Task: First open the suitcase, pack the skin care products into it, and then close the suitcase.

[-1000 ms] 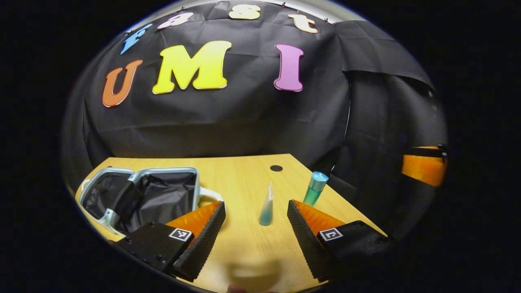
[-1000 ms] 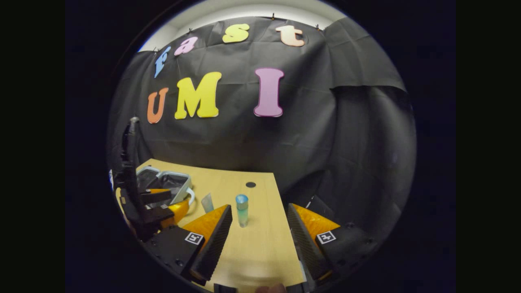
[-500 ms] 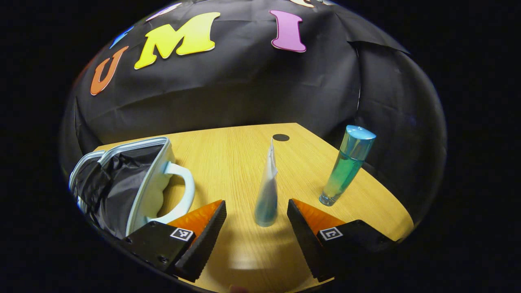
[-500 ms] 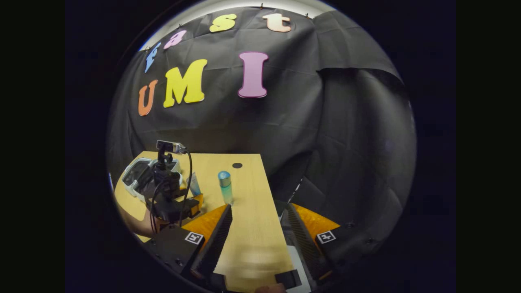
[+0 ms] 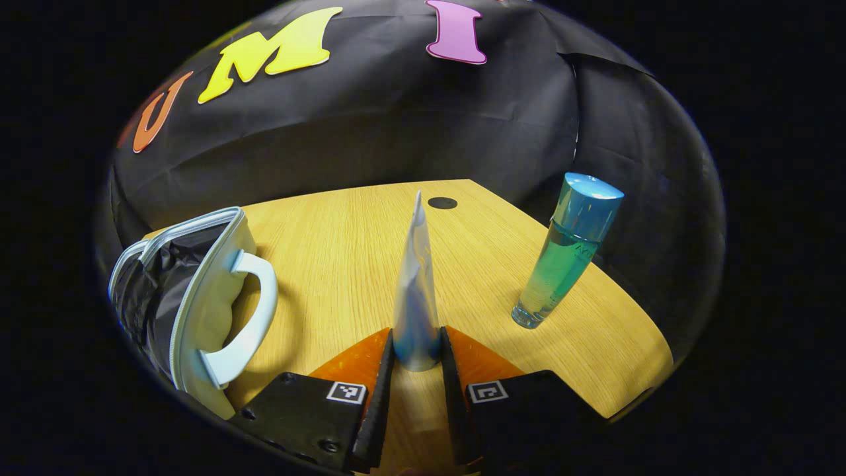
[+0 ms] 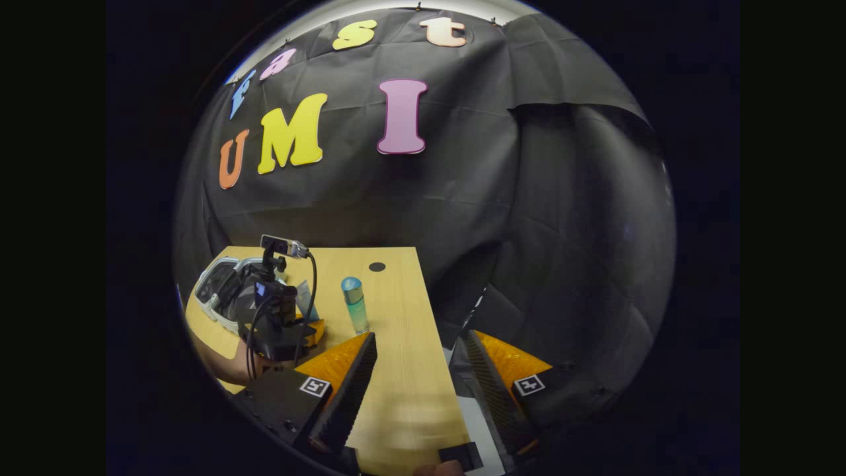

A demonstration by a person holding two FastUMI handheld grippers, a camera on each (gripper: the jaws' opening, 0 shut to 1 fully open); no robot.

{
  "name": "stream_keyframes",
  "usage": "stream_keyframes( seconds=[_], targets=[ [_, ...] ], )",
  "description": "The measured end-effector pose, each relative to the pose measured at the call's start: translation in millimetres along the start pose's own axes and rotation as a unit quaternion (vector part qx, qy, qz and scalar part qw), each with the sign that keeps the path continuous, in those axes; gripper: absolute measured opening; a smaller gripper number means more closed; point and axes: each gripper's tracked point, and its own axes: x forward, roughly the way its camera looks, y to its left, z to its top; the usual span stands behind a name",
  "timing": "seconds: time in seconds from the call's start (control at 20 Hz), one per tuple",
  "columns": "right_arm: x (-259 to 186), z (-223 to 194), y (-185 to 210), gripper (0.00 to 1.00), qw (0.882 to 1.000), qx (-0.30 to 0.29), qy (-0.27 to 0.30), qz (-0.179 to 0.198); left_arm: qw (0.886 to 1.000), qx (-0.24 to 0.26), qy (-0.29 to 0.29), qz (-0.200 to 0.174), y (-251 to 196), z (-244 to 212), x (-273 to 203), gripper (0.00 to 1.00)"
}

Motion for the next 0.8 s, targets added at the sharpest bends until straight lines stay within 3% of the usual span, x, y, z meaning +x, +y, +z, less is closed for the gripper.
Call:
stream_keyframes(
  seconds=[0.15,0.4,0.55,0.8],
  targets=[
    [32.8,-24.2,17.9,0.82,0.999,0.007,0.026,0.040,1.000,-0.015,-0.003,-0.012,6.8,11.9,-24.0,0.40],
    [107.9,-51.8,68.5,0.82,0.996,0.008,0.033,0.086,0.999,-0.025,-0.026,-0.019,28.9,46.4,-102.4,0.39],
    [145.9,-66.4,98.1,0.83,0.993,-0.007,0.035,0.114,0.999,-0.024,-0.039,-0.005,46.4,63.6,-146.5,0.39],
    [191.7,-74.1,113.0,0.82,0.991,0.006,0.043,0.130,0.997,-0.047,-0.059,0.032,74.5,86.0,-184.9,0.39]
  ],
)
